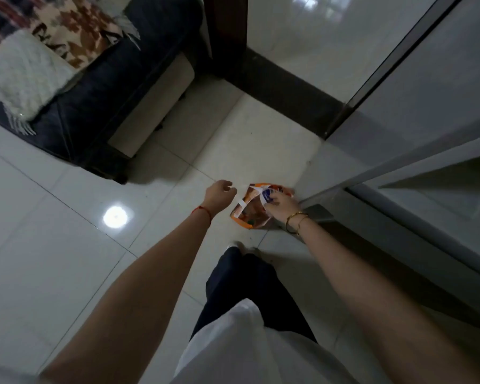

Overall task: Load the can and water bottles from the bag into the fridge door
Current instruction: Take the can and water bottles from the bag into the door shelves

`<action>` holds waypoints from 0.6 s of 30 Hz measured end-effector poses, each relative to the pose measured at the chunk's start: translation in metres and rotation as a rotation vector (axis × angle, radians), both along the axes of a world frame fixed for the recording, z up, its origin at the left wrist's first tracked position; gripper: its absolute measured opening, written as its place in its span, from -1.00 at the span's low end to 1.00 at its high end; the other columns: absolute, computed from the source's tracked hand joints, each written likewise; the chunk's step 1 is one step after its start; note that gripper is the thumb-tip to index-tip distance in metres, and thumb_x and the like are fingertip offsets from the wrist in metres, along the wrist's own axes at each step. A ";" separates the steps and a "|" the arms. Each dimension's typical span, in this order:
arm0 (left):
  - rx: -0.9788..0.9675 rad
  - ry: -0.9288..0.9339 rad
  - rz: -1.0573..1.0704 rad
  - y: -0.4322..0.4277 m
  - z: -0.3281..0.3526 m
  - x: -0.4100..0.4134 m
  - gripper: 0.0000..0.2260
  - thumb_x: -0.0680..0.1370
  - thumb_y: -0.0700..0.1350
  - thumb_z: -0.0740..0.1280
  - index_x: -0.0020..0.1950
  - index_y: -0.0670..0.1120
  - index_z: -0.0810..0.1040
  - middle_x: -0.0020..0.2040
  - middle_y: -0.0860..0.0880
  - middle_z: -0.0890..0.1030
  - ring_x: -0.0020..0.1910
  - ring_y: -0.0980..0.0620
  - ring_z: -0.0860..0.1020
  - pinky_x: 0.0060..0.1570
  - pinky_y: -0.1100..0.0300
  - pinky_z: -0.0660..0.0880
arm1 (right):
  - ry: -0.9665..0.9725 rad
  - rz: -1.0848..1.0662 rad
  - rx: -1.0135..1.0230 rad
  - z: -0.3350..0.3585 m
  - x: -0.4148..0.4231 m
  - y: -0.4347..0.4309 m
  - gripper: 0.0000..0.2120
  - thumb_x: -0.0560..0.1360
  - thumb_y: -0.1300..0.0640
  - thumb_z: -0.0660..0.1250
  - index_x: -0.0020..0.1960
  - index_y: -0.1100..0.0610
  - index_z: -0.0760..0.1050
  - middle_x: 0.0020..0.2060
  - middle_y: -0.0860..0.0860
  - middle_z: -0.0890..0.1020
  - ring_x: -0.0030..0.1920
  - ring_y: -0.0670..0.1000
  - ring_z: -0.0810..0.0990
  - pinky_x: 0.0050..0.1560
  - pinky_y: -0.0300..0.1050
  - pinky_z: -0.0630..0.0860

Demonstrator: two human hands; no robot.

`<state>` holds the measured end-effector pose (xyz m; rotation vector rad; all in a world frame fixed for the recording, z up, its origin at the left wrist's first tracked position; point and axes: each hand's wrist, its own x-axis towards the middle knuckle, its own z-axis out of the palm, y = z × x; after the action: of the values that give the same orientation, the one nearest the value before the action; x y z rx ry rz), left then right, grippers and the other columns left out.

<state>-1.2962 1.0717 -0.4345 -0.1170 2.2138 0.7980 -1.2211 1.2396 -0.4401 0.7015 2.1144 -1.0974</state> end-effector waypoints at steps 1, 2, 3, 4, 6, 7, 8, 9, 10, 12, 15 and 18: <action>-0.023 -0.023 -0.005 0.000 -0.017 -0.002 -0.62 0.60 -0.08 0.24 0.39 -0.17 0.47 0.35 -0.15 0.52 0.35 -0.13 0.46 0.31 0.15 0.34 | -0.019 0.005 0.006 -0.020 -0.003 0.002 -0.70 0.52 0.14 0.25 0.19 0.26 0.52 0.10 0.20 0.62 0.13 0.21 0.57 0.21 0.09 0.50; -0.040 -0.045 -0.005 0.000 -0.035 -0.005 -0.62 0.60 -0.08 0.23 0.39 -0.17 0.47 0.35 -0.15 0.52 0.35 -0.13 0.46 0.31 0.14 0.35 | -0.035 0.003 0.008 -0.038 -0.006 0.003 -0.70 0.52 0.12 0.24 0.18 0.26 0.52 0.08 0.20 0.63 0.11 0.20 0.58 0.19 0.11 0.52; -0.050 -0.067 0.003 0.000 -0.053 -0.007 -0.61 0.60 -0.08 0.23 0.39 -0.17 0.47 0.35 -0.16 0.52 0.34 -0.14 0.46 0.31 0.13 0.36 | -0.048 0.002 0.010 -0.058 -0.009 0.005 -0.70 0.52 0.10 0.24 0.17 0.25 0.51 0.09 0.18 0.62 0.11 0.19 0.57 0.19 0.12 0.52; -0.054 -0.084 0.017 -0.001 -0.072 -0.009 -0.61 0.60 -0.08 0.23 0.39 -0.17 0.47 0.35 -0.16 0.52 0.34 -0.14 0.46 0.30 0.12 0.37 | -0.068 -0.004 0.011 -0.078 -0.011 0.006 -0.69 0.52 0.08 0.24 0.18 0.24 0.49 0.09 0.17 0.61 0.10 0.17 0.57 0.18 0.11 0.52; -0.064 -0.109 0.054 -0.001 -0.110 -0.012 -0.61 0.59 -0.08 0.23 0.40 -0.17 0.46 0.35 -0.16 0.52 0.33 -0.14 0.46 0.31 0.11 0.37 | -0.101 0.008 0.014 -0.119 -0.017 0.009 -0.67 0.52 0.06 0.24 0.21 0.20 0.46 0.10 0.14 0.58 0.09 0.16 0.56 0.14 0.07 0.53; -0.068 -0.120 0.073 -0.002 -0.129 -0.014 -0.61 0.59 -0.08 0.23 0.40 -0.17 0.45 0.35 -0.15 0.52 0.33 -0.14 0.46 0.31 0.11 0.37 | -0.111 0.007 0.014 -0.140 -0.021 0.011 -0.67 0.51 0.06 0.25 0.21 0.19 0.44 0.09 0.14 0.57 0.09 0.15 0.55 0.10 0.04 0.53; -0.071 -0.133 0.095 -0.002 -0.149 -0.016 -0.61 0.59 -0.08 0.23 0.40 -0.17 0.45 0.35 -0.15 0.52 0.33 -0.14 0.46 0.30 0.11 0.37 | -0.125 -0.008 0.017 -0.162 -0.024 0.013 -0.66 0.49 0.07 0.26 0.21 0.19 0.43 0.08 0.14 0.57 0.07 0.16 0.56 0.05 0.01 0.53; -0.075 -0.150 0.113 -0.002 -0.169 -0.016 -0.61 0.60 -0.08 0.23 0.41 -0.17 0.44 0.35 -0.15 0.52 0.33 -0.14 0.47 0.30 0.11 0.38 | -0.138 -0.026 0.019 -0.186 -0.026 0.015 -0.65 0.47 0.07 0.26 0.20 0.19 0.42 0.07 0.14 0.57 0.05 0.16 0.56 0.01 0.00 0.53; -0.080 -0.170 0.128 -0.002 -0.188 -0.017 -0.60 0.60 -0.07 0.23 0.41 -0.18 0.43 0.36 -0.16 0.52 0.33 -0.15 0.47 0.29 0.10 0.39 | -0.148 -0.045 0.022 -0.209 -0.029 0.018 -0.65 0.45 0.08 0.27 0.19 0.20 0.41 0.04 0.14 0.57 0.03 0.16 0.56 -0.02 0.00 0.53; -0.089 -0.211 0.149 0.000 -0.225 -0.018 -0.58 0.60 -0.05 0.23 0.42 -0.18 0.41 0.38 -0.16 0.50 0.34 -0.14 0.46 0.29 0.10 0.39 | -0.155 -0.087 0.026 -0.249 -0.035 0.021 -0.65 0.43 0.10 0.27 0.18 0.19 0.39 0.02 0.13 0.57 0.01 0.16 0.57 0.02 0.05 0.57; -0.104 -0.272 0.155 0.007 -0.275 -0.023 -0.51 0.60 0.01 0.23 0.48 -0.20 0.34 0.46 -0.18 0.40 0.42 -0.15 0.38 0.34 0.08 0.34 | -0.162 -0.164 0.029 -0.286 -0.046 0.020 -0.45 0.46 0.10 0.28 0.42 0.14 0.25 0.20 0.13 0.53 0.16 0.18 0.53 0.22 0.15 0.52; -0.065 -0.365 0.225 0.016 -0.322 -0.028 -0.42 0.60 0.05 0.22 0.52 -0.24 0.23 0.52 -0.20 0.29 0.48 -0.18 0.29 0.38 0.04 0.29 | -0.193 -0.200 0.050 -0.313 -0.056 0.019 -0.39 0.50 0.09 0.26 0.48 0.15 0.15 0.29 0.16 0.47 0.24 0.20 0.49 0.25 0.11 0.48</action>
<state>-1.3247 1.0873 -0.7560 -0.5107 1.8992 0.7568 -1.2769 1.2585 -0.7535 1.0189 1.9442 -1.0381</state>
